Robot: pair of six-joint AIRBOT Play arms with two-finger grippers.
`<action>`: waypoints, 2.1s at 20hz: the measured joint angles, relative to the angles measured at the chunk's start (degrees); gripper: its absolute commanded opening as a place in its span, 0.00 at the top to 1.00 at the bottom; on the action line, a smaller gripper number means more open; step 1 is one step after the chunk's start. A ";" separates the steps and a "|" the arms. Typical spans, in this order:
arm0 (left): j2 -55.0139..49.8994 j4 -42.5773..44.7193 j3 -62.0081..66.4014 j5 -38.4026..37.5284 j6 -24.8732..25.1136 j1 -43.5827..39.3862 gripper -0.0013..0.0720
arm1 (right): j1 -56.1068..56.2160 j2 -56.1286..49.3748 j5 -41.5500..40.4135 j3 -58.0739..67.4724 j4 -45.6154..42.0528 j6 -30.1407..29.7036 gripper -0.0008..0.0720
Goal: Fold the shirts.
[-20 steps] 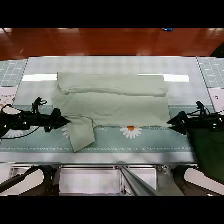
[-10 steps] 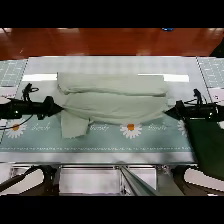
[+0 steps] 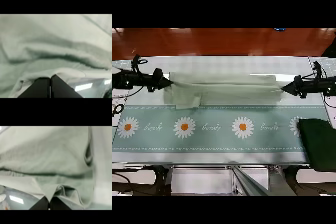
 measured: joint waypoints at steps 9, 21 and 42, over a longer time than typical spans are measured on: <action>-22.49 0.00 27.63 -4.83 -7.65 -2.36 0.96 | 4.98 -18.18 -1.70 21.53 0.37 5.49 0.96; -18.16 14.40 37.18 -14.29 -11.02 1.95 0.29 | -2.08 -15.74 5.31 28.94 -0.74 7.65 0.41; 26.53 20.00 -17.86 11.87 -3.13 -8.17 0.29 | 4.44 -20.55 -3.78 13.97 2.64 7.85 0.49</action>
